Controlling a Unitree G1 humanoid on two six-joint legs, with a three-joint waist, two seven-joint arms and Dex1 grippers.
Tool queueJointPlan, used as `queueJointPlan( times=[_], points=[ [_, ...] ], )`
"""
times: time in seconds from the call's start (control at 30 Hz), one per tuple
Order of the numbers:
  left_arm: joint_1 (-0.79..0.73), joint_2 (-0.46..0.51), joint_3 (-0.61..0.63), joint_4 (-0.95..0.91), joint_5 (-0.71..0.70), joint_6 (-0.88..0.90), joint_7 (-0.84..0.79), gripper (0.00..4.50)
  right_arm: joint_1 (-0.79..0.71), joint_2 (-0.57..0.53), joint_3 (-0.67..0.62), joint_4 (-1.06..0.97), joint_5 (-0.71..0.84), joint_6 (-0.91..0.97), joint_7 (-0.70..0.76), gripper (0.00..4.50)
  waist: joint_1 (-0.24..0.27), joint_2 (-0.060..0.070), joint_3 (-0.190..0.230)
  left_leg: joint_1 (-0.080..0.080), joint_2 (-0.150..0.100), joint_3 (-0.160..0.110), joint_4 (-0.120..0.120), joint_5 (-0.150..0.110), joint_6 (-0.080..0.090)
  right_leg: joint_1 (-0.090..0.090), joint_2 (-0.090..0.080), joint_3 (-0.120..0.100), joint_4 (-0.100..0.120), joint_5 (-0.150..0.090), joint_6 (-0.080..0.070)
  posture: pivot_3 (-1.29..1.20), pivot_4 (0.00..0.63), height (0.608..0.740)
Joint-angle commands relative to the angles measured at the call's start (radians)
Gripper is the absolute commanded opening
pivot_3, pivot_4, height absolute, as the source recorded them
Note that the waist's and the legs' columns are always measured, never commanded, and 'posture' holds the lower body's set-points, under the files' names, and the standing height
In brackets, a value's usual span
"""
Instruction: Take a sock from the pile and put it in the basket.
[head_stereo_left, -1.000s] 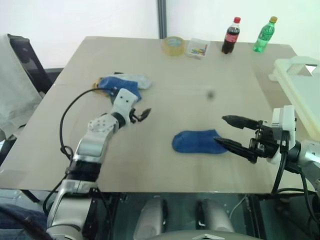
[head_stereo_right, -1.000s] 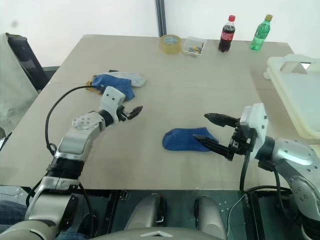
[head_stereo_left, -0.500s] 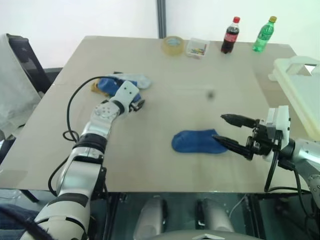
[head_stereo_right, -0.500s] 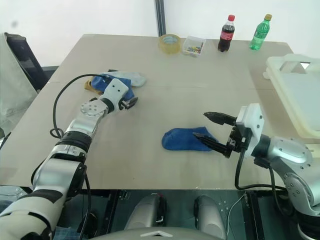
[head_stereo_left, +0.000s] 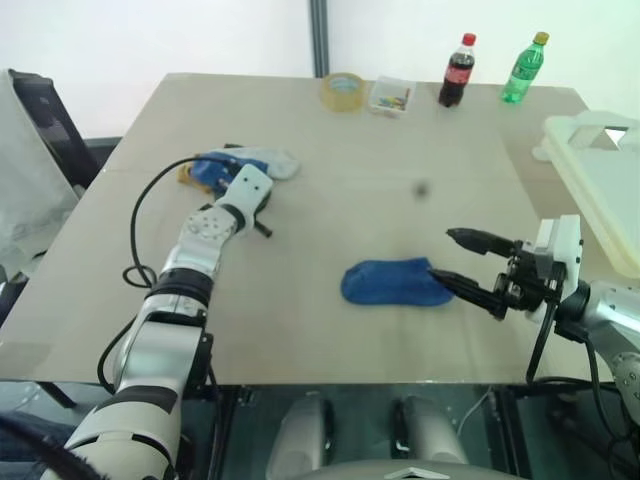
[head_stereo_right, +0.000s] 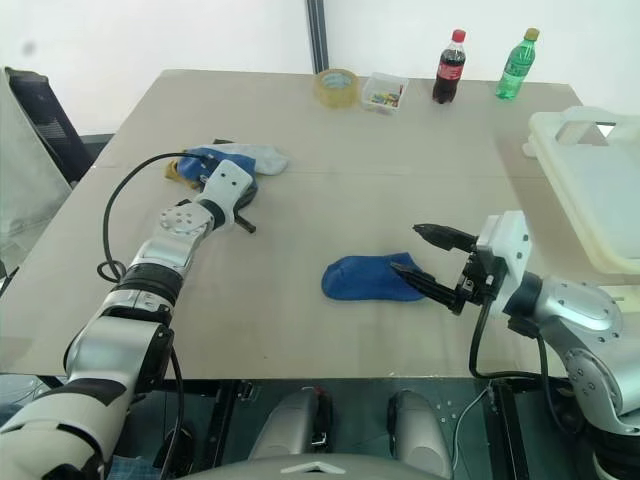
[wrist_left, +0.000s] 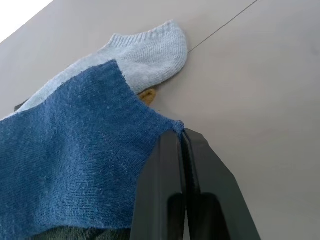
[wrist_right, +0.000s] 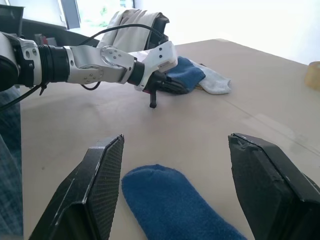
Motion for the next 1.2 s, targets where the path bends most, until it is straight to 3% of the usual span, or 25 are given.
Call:
queueJointPlan(
  times=[0.03,0.17,0.33,0.57,0.73,0.83,0.9,0.93,1.1,1.2],
  points=[
    [0.015,-0.031,0.04,-0.075,-0.064,0.005,-0.051,0.08,0.001,0.003,-0.008,-0.016,-0.001,-0.024,0.0,3.39,0.0,0.0,0.0,0.0,0.0,0.0,0.0,0.0,0.0,0.0,0.0,0.0,0.0,0.0,0.0,0.0,0.15,0.74],
    [0.043,-0.152,0.086,-0.329,-0.227,0.209,-0.141,0.08,-0.001,0.003,-0.005,-0.007,-0.007,-0.026,-0.004,3.39,0.012,-0.001,0.001,-0.002,0.0,0.0,0.001,0.0,0.0,0.0,-0.001,-0.001,0.0,0.0,0.0,0.0,0.15,0.74],
    [0.098,-0.343,0.078,-0.597,-0.352,0.484,-0.101,0.08,-0.02,0.005,0.015,0.014,-0.026,-0.024,-0.015,3.39,0.006,-0.001,0.001,-0.003,-0.001,-0.001,0.003,0.0,0.0,0.0,-0.001,0.001,-0.001,0.0,0.0,0.0,0.15,0.74],
    [0.053,-0.601,0.013,-0.636,-0.389,0.709,0.015,0.08,-0.071,-0.013,0.058,0.052,-0.118,0.049,-0.122,3.39,0.0,-0.001,0.001,0.0,-0.001,-0.004,0.003,0.0,0.0,0.001,0.001,0.001,0.001,0.0,0.0,0.0,0.15,0.74],
    [0.047,-0.61,0.017,-0.629,-0.384,0.749,0.034,0.08,-0.091,-0.051,0.059,0.106,-0.223,0.093,-0.189,3.39,-0.003,-0.001,0.001,0.0,-0.001,-0.003,0.002,0.0,0.0,0.001,0.001,0.002,0.001,0.0,0.0,0.0,0.15,0.74],
    [0.038,-0.602,0.047,-0.626,-0.389,0.735,0.064,1.5,-0.098,-0.042,0.037,0.135,-0.231,0.136,-0.234,3.39,0.0,-0.001,0.001,0.0,-0.001,-0.004,0.002,0.0,0.0,0.0,0.001,0.001,0.001,0.0,0.0,0.0,0.15,0.74],
    [0.033,-0.594,0.062,-0.631,-0.401,0.741,0.062,1.86,-0.102,-0.032,0.032,0.138,-0.23,0.154,-0.253,3.39,0.001,-0.001,0.001,0.0,-0.001,-0.004,0.002,0.0,0.0,0.0,0.001,0.001,0.001,0.0,0.0,0.0,0.15,0.74],
    [0.031,-0.584,0.068,-0.642,-0.416,0.751,0.039,2.29,-0.107,-0.023,0.027,0.138,-0.221,0.173,-0.267,3.39,0.001,-0.001,0.001,-0.001,-0.001,-0.004,0.002,0.0,0.0,0.0,0.001,0.001,0.0,0.0,0.0,0.0,0.15,0.74],
    [-0.062,-0.513,0.159,-0.632,-0.552,0.92,-0.054,2.29,-0.161,0.065,0.033,0.218,-0.219,0.344,-0.405,3.39,0.001,-0.001,0.001,-0.001,-0.001,-0.004,0.002,0.0,0.0,0.0,0.001,0.001,0.0,0.0,0.0,0.0,0.15,0.74],
    [-0.116,-0.464,0.141,-0.553,-0.519,0.879,-0.09,2.29,-0.205,0.168,0.02,0.252,-0.178,0.415,-0.465,3.39,0.0,-0.001,0.0,-0.001,-0.001,-0.004,0.002,0.0,0.0,0.001,0.001,0.0,0.0,0.0,0.0,0.0,0.15,0.74]
  ],
)
